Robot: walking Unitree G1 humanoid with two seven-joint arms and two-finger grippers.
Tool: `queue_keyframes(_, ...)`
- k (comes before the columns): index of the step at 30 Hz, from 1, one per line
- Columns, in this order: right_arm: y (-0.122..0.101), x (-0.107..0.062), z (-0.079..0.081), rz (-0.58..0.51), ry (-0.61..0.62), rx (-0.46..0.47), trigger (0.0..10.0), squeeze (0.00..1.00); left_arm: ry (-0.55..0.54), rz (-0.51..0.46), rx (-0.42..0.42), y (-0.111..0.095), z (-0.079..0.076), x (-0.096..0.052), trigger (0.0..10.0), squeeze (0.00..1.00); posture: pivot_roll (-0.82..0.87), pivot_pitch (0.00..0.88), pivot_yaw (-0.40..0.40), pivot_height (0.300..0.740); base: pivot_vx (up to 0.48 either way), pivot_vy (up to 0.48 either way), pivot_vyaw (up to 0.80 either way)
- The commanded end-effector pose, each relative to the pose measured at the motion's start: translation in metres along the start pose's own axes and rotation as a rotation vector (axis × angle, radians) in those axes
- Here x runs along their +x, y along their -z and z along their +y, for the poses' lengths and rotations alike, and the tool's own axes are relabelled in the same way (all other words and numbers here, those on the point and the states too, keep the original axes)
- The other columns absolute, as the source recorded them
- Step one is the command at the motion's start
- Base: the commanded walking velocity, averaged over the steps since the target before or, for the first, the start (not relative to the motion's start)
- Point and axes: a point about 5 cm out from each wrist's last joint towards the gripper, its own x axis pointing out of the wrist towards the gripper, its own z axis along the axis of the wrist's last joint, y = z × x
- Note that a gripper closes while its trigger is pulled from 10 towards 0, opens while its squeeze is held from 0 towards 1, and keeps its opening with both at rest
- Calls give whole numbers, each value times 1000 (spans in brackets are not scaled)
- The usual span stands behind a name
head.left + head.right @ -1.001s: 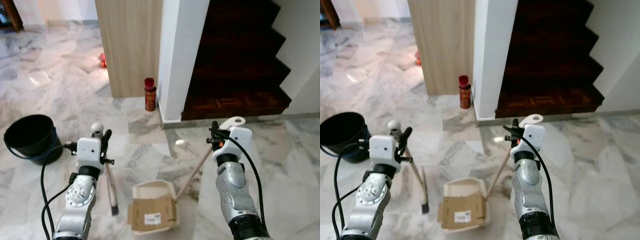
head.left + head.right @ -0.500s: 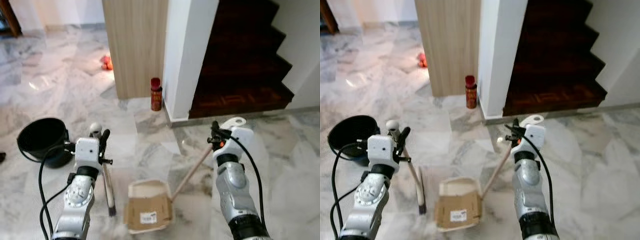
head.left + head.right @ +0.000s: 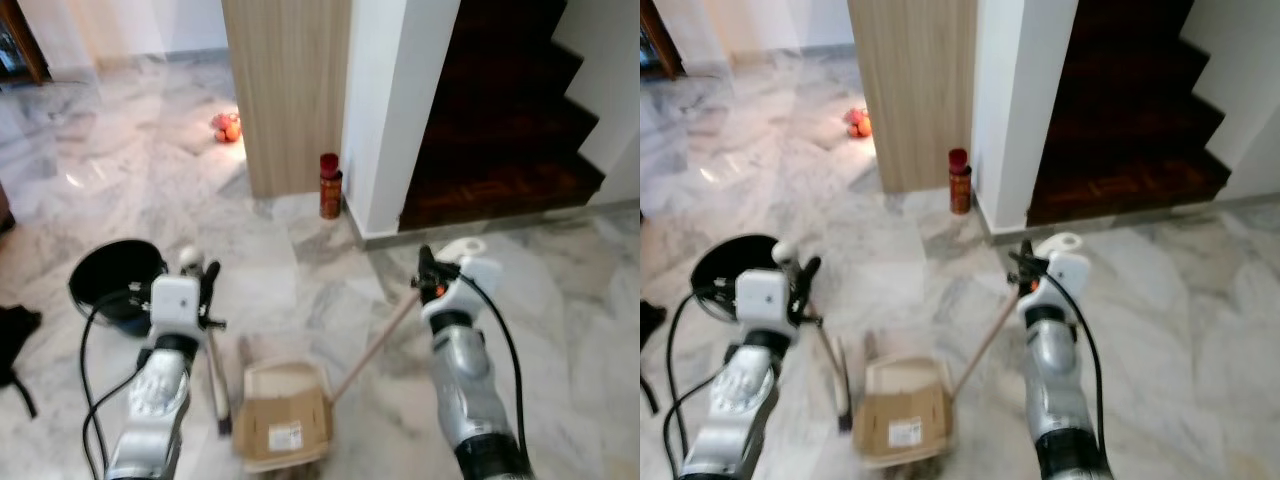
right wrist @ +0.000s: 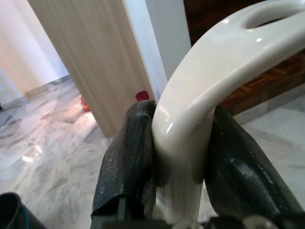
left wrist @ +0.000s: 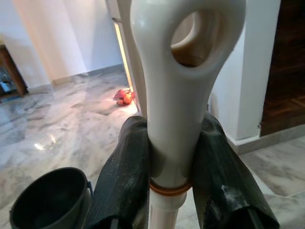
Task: Sweep floor
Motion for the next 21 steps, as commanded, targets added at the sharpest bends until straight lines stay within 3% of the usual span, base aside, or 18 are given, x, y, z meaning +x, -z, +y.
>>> queue_keyframes(1,-16,6,5,-71,-18,-6,10000,0,-5,-55,5,-12,4,3,10000,0,139,36,-23,740,0,356,0)
queue_keyframes(21,-15,6,13,-67,-60,-6,10000,0,9,-40,3,-9,2,1,10000,0,141,49,-22,740,0,354,0)
